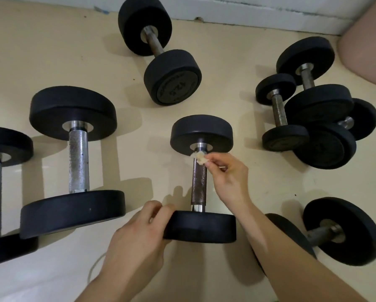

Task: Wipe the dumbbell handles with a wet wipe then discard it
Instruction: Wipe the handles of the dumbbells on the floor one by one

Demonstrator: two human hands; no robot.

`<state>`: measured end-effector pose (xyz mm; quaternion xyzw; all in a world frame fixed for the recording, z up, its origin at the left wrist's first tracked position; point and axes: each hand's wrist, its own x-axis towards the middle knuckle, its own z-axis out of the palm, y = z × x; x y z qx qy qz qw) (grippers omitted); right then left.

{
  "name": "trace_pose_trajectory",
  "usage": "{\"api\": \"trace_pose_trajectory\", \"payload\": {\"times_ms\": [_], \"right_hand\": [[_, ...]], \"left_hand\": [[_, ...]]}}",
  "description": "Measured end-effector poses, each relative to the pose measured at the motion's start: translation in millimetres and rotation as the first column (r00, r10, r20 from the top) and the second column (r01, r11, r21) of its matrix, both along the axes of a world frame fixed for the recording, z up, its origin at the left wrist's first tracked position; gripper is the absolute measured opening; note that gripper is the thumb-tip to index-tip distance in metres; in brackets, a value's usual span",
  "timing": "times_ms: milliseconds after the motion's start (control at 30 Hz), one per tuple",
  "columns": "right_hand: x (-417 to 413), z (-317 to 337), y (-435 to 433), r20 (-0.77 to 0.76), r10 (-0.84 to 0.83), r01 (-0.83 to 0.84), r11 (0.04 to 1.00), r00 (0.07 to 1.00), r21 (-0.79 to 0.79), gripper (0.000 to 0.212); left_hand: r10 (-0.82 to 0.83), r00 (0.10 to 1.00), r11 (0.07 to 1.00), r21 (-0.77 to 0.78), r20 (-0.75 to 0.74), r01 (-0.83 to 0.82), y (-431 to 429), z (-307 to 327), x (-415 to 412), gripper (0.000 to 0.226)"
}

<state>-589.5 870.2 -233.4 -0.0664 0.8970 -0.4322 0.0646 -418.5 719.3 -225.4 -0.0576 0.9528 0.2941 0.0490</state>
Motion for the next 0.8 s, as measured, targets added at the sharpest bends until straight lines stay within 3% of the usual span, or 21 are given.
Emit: {"api": "trace_pose_trajectory", "payload": {"times_ms": [133, 333, 467, 600, 733, 800], "right_hand": [[27.1, 12.9, 14.0, 0.335, 0.180, -0.145, 0.981, 0.925, -0.128, 0.014], [3.5, 0.8, -30.4, 0.115, 0.118, -0.109, 0.991, 0.986, -0.082, 0.036], [27.6, 2.1, -24.5, 0.232, 0.234, -0.214, 0.971, 0.944, -0.107, 0.029], [4.1, -0.1, -51.7, 0.202, -0.024, 0.059, 0.984, 0.979, -0.169, 0.015], [2.6, 0.5, -57.5, 0.402, 0.015, 0.097, 0.961, 0.916, -0.258, 0.003], [1.1, 0.8, -58.1, 0.402, 0.007, 0.081, 0.976, 0.916, -0.202, 0.009]], "left_hand": [[-0.100, 0.991, 0.993, -0.074, -0.089, 0.093, 7.5, 17.3, -0.7, 0.086], [-0.082, 0.989, 0.978, -0.199, -0.121, 0.057, 11.4, 4.8, 6.6, 0.070], [-0.142, 0.982, 0.963, -0.247, -0.127, 0.108, 4.3, 13.1, 0.2, 0.076], [-0.083, 0.994, 0.974, -0.215, -0.076, 0.065, -1.6, 15.1, -7.9, 0.059], [-0.133, 0.991, 0.950, -0.280, 0.030, 0.136, -5.9, 22.5, -19.2, 0.053], [-0.192, 0.980, 0.932, -0.303, 0.049, 0.198, -7.9, 26.3, -24.9, 0.054]]}}
